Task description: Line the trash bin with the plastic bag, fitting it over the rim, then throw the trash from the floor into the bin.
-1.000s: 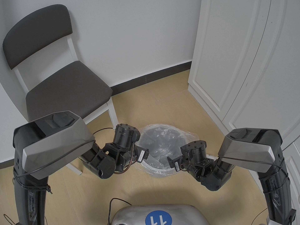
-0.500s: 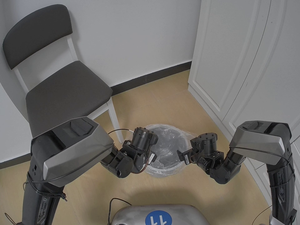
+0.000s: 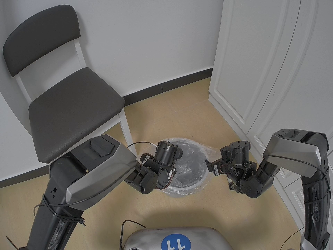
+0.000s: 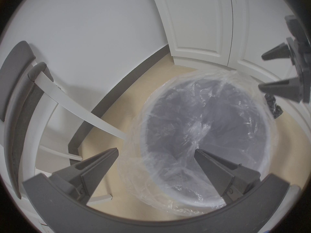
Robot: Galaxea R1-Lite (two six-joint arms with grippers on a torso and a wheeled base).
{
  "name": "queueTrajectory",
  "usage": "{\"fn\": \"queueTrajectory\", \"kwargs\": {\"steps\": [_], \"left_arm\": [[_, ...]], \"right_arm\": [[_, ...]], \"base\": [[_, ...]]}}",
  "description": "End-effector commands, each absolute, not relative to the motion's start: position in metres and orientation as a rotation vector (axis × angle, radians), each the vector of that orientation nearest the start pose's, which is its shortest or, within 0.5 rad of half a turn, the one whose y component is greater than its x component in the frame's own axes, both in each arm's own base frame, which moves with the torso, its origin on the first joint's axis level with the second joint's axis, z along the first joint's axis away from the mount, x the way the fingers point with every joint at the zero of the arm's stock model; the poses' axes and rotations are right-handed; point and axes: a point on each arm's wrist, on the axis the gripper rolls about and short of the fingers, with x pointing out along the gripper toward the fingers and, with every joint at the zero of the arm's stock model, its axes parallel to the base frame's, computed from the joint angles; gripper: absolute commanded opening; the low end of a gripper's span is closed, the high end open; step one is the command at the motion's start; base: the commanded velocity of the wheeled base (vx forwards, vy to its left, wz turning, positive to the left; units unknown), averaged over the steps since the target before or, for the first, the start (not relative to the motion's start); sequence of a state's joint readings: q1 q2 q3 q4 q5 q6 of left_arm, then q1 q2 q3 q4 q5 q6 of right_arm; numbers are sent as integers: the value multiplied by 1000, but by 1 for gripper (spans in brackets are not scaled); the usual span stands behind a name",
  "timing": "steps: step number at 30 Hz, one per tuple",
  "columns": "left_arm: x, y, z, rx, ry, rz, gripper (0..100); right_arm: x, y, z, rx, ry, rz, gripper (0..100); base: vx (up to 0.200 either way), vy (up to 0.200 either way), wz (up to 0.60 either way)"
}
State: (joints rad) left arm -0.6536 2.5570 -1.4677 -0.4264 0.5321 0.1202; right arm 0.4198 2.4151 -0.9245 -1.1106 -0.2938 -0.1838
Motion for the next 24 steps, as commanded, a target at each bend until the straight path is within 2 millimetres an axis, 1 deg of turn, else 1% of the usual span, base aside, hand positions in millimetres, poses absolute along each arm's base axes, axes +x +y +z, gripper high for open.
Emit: {"fn": "queueTrajectory", "kwargs": {"steps": [1, 5, 9, 12, 13, 14, 15, 16, 17, 20, 24], "left_arm": [[392, -285, -30, 525, 556, -138, 100], [392, -286, -32, 550, 557, -143, 100], [386, -284, -31, 569, 580, -148, 100], [379, -278, -22, 577, 596, -150, 100], [379, -278, -22, 577, 596, -150, 100], [369, -272, -18, 590, 613, -153, 100], [365, -270, -14, 591, 615, -155, 100], [365, -270, -14, 591, 615, -155, 100], [357, -266, -11, 598, 626, -161, 100], [348, -264, -10, 603, 638, -168, 100], [341, -266, -10, 576, 620, -173, 100]], "right_arm": [[380, 150, -4, -323, 338, 135, 100], [383, 142, -3, -340, 340, 116, 100], [387, 130, -3, -371, 344, 94, 100], [390, 121, -3, -392, 350, 78, 100], [390, 121, -3, -392, 350, 78, 100], [392, 113, -3, -402, 353, 77, 100], [393, 109, -3, -406, 357, 79, 100], [393, 109, -3, -406, 357, 79, 100], [394, 103, -4, -419, 360, 81, 100], [396, 97, -8, -433, 374, 72, 100], [400, 96, -22, -445, 425, 76, 100]], "base": [[0, 0, 0], [0, 0, 0], [0, 0, 0], [0, 0, 0], [0, 0, 0], [0, 0, 0], [0, 0, 0], [0, 0, 0], [0, 0, 0], [0, 0, 0], [0, 0, 0]]}}
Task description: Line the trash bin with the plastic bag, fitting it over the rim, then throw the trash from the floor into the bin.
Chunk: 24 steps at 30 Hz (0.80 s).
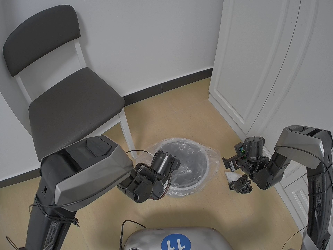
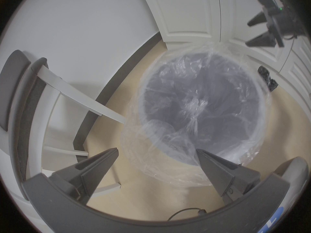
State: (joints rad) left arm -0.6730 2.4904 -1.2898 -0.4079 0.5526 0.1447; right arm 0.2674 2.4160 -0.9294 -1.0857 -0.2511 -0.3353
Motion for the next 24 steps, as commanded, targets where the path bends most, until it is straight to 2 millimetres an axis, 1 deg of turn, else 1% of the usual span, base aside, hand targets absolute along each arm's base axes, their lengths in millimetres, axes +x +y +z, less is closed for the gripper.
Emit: {"fn": "queueTrajectory", "kwargs": {"steps": [1, 2, 3, 5, 7, 11, 16, 17, 19, 20, 21, 24], "left_arm": [[340, -266, -10, 575, 620, -174, 100], [338, -266, -11, 577, 620, -177, 100], [338, -266, -10, 577, 620, -177, 100], [336, -269, -9, 562, 598, -182, 100], [336, -270, -8, 543, 579, -181, 100], [335, -270, -9, 538, 573, -182, 100], [333, -268, -11, 537, 582, -180, 100], [333, -268, -11, 537, 582, -180, 100], [332, -269, -11, 521, 582, -178, 100], [332, -269, -11, 522, 584, -178, 100], [331, -268, -12, 520, 588, -177, 100], [331, -268, -13, 519, 588, -176, 100]], "right_arm": [[401, 97, -25, -447, 434, 78, 100], [403, 97, -30, -450, 444, 78, 100], [404, 96, -31, -448, 445, 76, 100], [413, 95, -43, -445, 449, 71, 100], [417, 96, -50, -433, 450, 76, 100], [421, 102, -50, -373, 471, 109, 100], [437, 109, -55, -216, 468, 125, 100], [437, 109, -55, -216, 468, 125, 100], [448, 111, -59, -137, 451, 142, 100], [448, 111, -59, -133, 451, 143, 100], [452, 111, -59, -93, 456, 146, 100], [453, 110, -59, -65, 503, 153, 100]], "base": [[0, 0, 0], [0, 0, 0], [0, 0, 0], [0, 0, 0], [0, 0, 0], [0, 0, 0], [0, 0, 0], [0, 0, 0], [0, 0, 0], [0, 0, 0], [0, 0, 0], [0, 0, 0]]}}
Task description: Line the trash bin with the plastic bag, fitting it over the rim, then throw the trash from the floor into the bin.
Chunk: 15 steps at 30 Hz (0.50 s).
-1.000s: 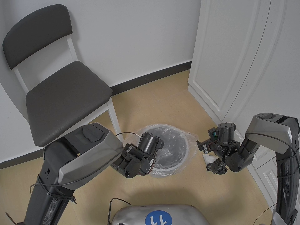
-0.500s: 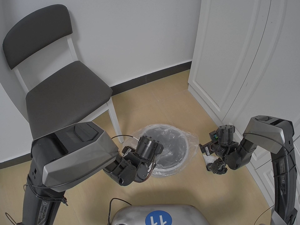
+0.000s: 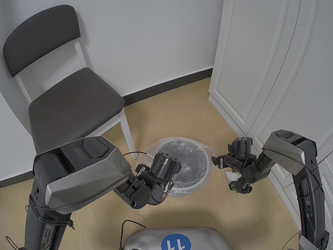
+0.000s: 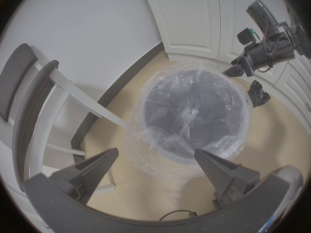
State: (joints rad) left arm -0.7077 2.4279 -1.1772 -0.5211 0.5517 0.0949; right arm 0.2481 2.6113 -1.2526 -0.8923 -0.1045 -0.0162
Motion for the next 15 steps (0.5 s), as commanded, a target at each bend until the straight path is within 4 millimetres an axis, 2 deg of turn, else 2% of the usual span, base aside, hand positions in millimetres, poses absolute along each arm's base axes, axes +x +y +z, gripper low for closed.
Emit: {"fn": "queueTrajectory", "kwargs": {"steps": [1, 8, 12, 15], "left_arm": [[331, -268, -13, 519, 588, -176, 100], [331, -269, -12, 508, 570, -178, 100], [331, -269, -10, 500, 559, -178, 100], [328, -266, -8, 483, 552, -174, 100]], "right_arm": [[456, 110, -57, -26, 564, 153, 100], [477, 110, -56, 80, 681, 130, 100], [475, 110, -57, 85, 689, 125, 100], [467, 108, -52, 65, 707, 129, 100]], "base": [[0, 0, 0], [0, 0, 0], [0, 0, 0], [0, 0, 0]]}}
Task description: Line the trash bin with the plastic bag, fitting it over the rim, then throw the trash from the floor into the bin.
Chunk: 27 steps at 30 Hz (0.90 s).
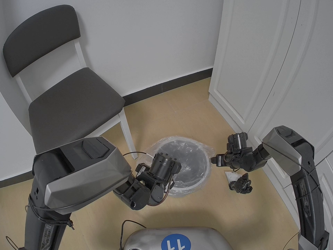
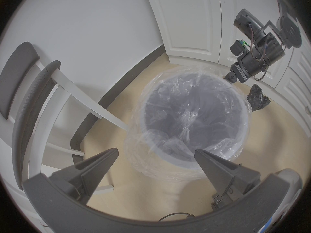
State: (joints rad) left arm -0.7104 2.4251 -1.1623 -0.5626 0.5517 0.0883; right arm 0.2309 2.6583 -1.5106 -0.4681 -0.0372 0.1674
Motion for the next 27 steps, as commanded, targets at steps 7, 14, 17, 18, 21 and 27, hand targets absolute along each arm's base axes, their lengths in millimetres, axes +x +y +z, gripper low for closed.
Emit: {"fn": "queueTrajectory", "kwargs": {"steps": [7, 14, 17, 18, 21, 27], "left_arm": [[317, -257, -2, 456, 525, -171, 100], [300, -243, 3, 401, 481, -167, 100], [297, -240, 4, 384, 473, -164, 100], [297, -240, 5, 379, 469, -163, 100], [295, -239, 9, 350, 459, -160, 100], [283, -235, 9, 306, 456, -162, 100]], "right_arm": [[445, 88, -12, -15, 701, 191, 100], [441, 59, 25, -26, 623, 176, 100], [445, 60, 26, -17, 562, 176, 100], [447, 63, 21, -15, 546, 181, 100], [455, 71, 2, 8, 521, 185, 100], [467, 94, -38, 61, 537, 205, 100]], "base": [[0, 0, 0], [0, 0, 0], [0, 0, 0], [0, 0, 0], [0, 0, 0], [0, 0, 0]]}}
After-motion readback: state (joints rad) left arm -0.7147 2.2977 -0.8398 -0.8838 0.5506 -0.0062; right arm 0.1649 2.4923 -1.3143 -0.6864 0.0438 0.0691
